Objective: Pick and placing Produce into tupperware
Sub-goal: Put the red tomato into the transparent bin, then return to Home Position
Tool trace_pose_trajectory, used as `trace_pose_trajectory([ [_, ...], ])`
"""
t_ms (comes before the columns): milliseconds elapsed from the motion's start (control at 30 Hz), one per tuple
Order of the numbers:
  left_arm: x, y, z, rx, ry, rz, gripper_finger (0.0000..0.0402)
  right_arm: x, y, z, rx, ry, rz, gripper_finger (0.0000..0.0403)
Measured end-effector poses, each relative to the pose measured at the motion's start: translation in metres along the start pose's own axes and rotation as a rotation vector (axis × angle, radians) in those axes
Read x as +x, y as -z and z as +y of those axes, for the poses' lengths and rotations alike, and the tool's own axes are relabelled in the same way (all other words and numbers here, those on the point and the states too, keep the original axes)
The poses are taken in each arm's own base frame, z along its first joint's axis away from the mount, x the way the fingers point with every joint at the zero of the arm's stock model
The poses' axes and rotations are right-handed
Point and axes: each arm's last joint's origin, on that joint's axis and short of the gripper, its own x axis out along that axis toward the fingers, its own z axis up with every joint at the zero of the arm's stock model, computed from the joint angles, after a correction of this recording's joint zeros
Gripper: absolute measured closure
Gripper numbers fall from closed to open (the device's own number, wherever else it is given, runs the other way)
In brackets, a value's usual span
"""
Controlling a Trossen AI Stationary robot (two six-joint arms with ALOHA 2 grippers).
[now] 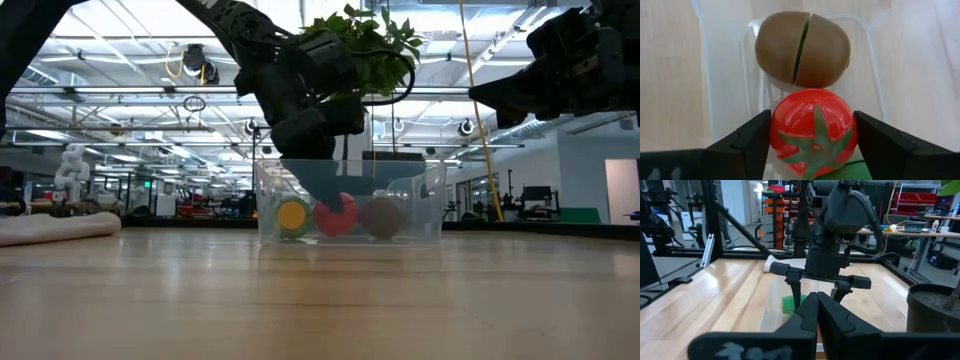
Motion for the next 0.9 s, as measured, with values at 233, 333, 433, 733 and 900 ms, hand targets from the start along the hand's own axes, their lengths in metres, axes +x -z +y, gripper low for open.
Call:
trace_pose_trajectory([
  [233, 0.0000, -0.0006, -0.0001, 0.053, -0.001, -0.005, 0.0145, 0.0000, 0.0001, 0.0000, 0.001, 0.000, 0.001, 0.0403],
  [333, 0.0001, -0.0009, -0.0005, 0.066, -0.001, -0.008, 0.0130, 0.0000, 0.0001, 0.0000, 0.001, 0.000, 0.001, 0.0403],
  [433, 0.0002, -0.0010, -0.0006, 0.070, -0.001, -0.008, 0.0112, 0.0000, 0.0001, 0.0000, 0.001, 0.000, 0.001, 0.0403],
  [733, 0.0002, -0.0010, -0.0006, 0.088, -0.001, -0.008, 0.0097, 0.0000, 0.0001, 0.0000, 0.001, 0.000, 0.001, 0.0403],
  [900, -0.0009, -0.0030, -0.0024, 0.138, -0.020, 0.001, 0.0096, 0.0000, 0.0001, 0.0000, 0.000, 0.000, 0.001, 0.0403],
])
